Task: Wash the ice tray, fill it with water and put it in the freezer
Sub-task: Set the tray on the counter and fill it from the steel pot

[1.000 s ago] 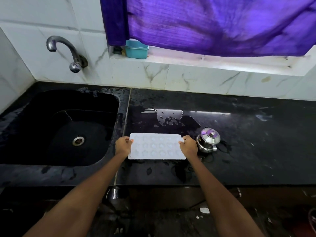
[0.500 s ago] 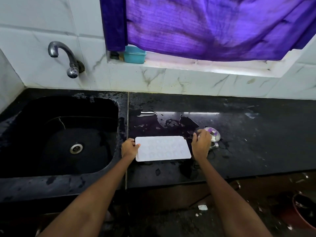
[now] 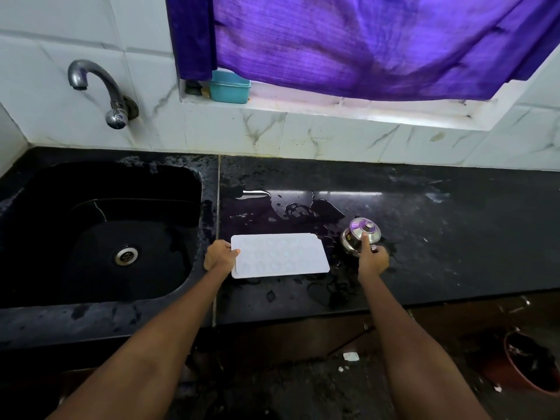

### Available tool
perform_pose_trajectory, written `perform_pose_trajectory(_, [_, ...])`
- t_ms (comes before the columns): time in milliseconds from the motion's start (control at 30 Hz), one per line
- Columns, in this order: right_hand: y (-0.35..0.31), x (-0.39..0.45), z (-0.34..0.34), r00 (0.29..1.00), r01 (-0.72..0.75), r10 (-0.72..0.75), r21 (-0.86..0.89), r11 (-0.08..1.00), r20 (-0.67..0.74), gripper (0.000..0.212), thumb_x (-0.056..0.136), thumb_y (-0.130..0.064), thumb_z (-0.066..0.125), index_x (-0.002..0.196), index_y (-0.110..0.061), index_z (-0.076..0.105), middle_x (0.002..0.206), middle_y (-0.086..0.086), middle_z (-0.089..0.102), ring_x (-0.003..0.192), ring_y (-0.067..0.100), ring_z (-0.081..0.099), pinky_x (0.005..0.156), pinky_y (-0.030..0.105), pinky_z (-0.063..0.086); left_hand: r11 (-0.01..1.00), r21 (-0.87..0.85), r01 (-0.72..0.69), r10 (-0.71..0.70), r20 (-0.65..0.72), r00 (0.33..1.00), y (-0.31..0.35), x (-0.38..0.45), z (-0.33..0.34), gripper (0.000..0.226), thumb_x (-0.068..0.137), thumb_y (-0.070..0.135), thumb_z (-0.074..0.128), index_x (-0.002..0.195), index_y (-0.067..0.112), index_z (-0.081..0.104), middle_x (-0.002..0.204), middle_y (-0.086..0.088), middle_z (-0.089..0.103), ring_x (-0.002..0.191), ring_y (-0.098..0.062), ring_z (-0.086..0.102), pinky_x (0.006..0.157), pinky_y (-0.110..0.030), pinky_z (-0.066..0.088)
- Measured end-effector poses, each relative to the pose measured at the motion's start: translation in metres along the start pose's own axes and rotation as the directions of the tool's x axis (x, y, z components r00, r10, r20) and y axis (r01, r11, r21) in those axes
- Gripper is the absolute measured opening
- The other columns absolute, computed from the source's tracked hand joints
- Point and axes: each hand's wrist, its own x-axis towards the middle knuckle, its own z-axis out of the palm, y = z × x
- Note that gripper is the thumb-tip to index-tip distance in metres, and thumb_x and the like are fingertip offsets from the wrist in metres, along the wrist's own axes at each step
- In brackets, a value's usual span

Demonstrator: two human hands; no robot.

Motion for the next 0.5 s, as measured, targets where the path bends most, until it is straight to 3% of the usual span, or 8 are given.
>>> perform_pose_trajectory(67, [-0.003,0.000,-0.005,0.999,-0.015,0.012,0.097,0.995,0.034,0.041,0.078,-0.036,0.070,0.057,-0.013,0.045,0.071,0.006,0.055,0.064,0.019,0.049,0.061,0.034,0.045,1.000,0.022,0.004,-0.003,-0.024,1.000,0.001,-0.001,0.003,0.024,0.086,0.023,0.067,0.106,0.009,0.068,0.118,-0.012,0.067,0.109,-0.031,0.063,0.088,-0.035,0.050])
perform_pose_trajectory(133, [-0.001,0.004,-0.008,0.995,-0.017,0.004,0.136,0.991,0.095,0.040,0.080,-0.029,0.070,0.053,-0.014,0.045,0.061,0.002,0.052,0.058,0.014,0.046,0.053,0.027,0.039,0.999,0.050,0.008,-0.005,-0.054,0.999,0.003,-0.005,0.007,0.025,0.088,0.022,0.065,0.108,0.008,0.067,0.119,-0.013,0.066,0.110,-0.032,0.062,0.089,-0.036,0.050])
perform_pose_trajectory(333, [0.007,0.015,-0.013,0.964,-0.016,-0.031,0.177,0.984,0.263,0.044,0.081,-0.022,0.070,0.052,-0.013,0.038,0.055,0.000,0.039,0.052,0.008,0.030,0.047,0.020,0.027,0.999,0.021,-0.031,0.033,-0.126,0.991,-0.001,-0.015,0.018,0.026,0.094,0.016,0.056,0.113,0.002,0.066,0.116,-0.021,0.066,0.109,-0.037,0.061,0.088,-0.040,0.049])
perform_pose_trajectory(500, [0.012,0.025,-0.018,0.955,-0.061,-0.010,0.228,0.972,0.297,0.039,0.074,-0.017,0.075,0.053,-0.014,0.043,0.057,-0.001,0.044,0.056,0.007,0.037,0.051,0.022,0.033,0.997,-0.020,-0.071,0.067,-0.148,0.987,-0.011,-0.016,0.016,0.029,0.092,0.012,0.057,0.117,0.000,0.066,0.118,-0.020,0.067,0.112,-0.035,0.061,0.091,-0.038,0.048])
